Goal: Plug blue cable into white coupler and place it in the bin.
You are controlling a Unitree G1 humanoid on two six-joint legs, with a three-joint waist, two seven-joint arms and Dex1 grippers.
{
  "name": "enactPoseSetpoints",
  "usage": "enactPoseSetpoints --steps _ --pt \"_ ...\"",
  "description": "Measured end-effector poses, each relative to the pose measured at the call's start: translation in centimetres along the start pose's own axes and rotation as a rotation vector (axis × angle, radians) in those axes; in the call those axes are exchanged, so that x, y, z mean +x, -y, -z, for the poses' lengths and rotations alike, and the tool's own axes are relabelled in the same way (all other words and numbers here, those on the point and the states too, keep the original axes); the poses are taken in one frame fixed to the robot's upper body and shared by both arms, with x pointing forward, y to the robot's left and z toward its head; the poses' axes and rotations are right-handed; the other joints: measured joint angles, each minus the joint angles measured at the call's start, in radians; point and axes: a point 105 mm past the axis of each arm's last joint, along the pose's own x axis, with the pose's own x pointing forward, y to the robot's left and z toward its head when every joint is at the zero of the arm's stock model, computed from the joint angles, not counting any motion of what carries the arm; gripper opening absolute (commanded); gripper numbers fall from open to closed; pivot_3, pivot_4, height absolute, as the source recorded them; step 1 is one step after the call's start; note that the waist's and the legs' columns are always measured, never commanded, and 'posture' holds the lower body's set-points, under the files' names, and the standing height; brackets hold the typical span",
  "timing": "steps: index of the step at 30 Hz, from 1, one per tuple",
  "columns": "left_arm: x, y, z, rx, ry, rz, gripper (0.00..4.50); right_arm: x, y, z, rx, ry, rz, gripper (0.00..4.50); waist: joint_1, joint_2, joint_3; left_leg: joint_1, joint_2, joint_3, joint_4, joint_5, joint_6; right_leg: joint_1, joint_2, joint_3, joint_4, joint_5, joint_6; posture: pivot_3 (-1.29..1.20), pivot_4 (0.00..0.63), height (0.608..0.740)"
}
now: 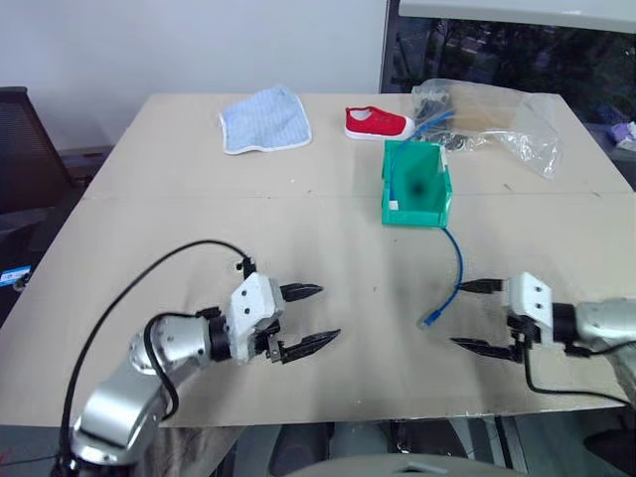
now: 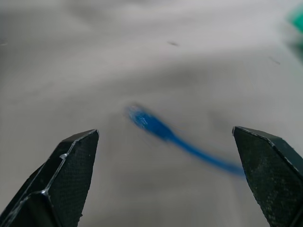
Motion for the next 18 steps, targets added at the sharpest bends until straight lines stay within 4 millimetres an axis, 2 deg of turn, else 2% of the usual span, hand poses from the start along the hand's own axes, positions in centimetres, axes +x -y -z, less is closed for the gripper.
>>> enactPoseSetpoints --steps 3,6,7,9,13,15,17,18 --pt "0.2 0.6 -0.9 0.048 -0.019 0.146 3.82 1.4 0.7 -0.6 -0.057 -0.017 -0.108 4.49 -0.001 -0.001 0.001 -0.002 0.000 0.000 0.000 0.000 0.000 -0.002 0.000 0.000 -0.001 0.001 0.001 0.00 0.150 0.740" --pt "-0.1 0.7 -0.9 0.058 -0.060 0.248 3.82 2.3 1.0 -0.4 -0.083 -0.063 -0.224 4.49 0.002 -0.001 0.002 -0.003 0.000 -0.001 0.000 0.000 0.000 -0.002 0.000 -0.001 -0.001 0.001 0.001 0.00 0.150 0.740" --pt "-0.1 0.6 -0.7 0.050 -0.070 0.266 3.82 2.6 1.2 -0.2 -0.090 -0.077 -0.249 4.09 0.003 -0.001 0.002 -0.004 0.000 -0.001 0.000 0.000 0.000 -0.003 0.000 -0.001 -0.002 0.001 0.001 0.00 0.150 0.740" --pt "-0.2 0.4 -0.7 0.046 -0.082 0.283 3.82 3.0 1.3 0.2 -0.100 -0.104 -0.284 3.72 0.003 -0.001 0.002 -0.004 0.000 -0.001 0.000 0.000 0.000 -0.003 0.000 -0.002 -0.002 0.001 0.001 0.00 0.150 0.740" --pt "-0.5 0.1 -0.8 0.058 -0.098 0.297 3.82 3.5 1.6 0.9 -0.139 -0.138 -0.315 1.77 0.001 -0.001 0.003 -0.004 0.000 -0.001 0.000 0.000 0.000 -0.003 0.000 -0.001 -0.001 0.001 0.001 0.00 0.150 0.740" --pt "-0.5 -0.1 -0.6 0.055 -0.103 0.296 3.82 3.8 1.7 0.8 -0.192 -0.136 -0.330 1.31 0.000 -0.002 0.003 -0.003 0.000 -0.001 0.000 0.000 0.000 -0.003 0.000 -0.001 0.000 0.001 0.001 0.00 0.150 0.740" --pt "-0.5 -0.1 -0.6 0.056 -0.108 0.291 3.82 4.0 1.7 0.8 -0.209 -0.128 -0.338 0.56 -0.002 -0.002 0.002 -0.002 0.001 -0.001 0.000 0.000 0.000 -0.002 0.001 -0.001 0.000 0.001 0.001 0.00 0.150 0.740" --pt "-0.5 0.0 -0.4 0.050 -0.109 0.286 3.82 4.0 1.7 0.8 -0.214 -0.122 -0.339 0.03 -0.004 -0.002 0.002 -0.002 0.001 -0.001 0.000 0.000 0.000 -0.002 0.001 -0.001 0.000 0.001 0.001 0.00 0.150 0.740"
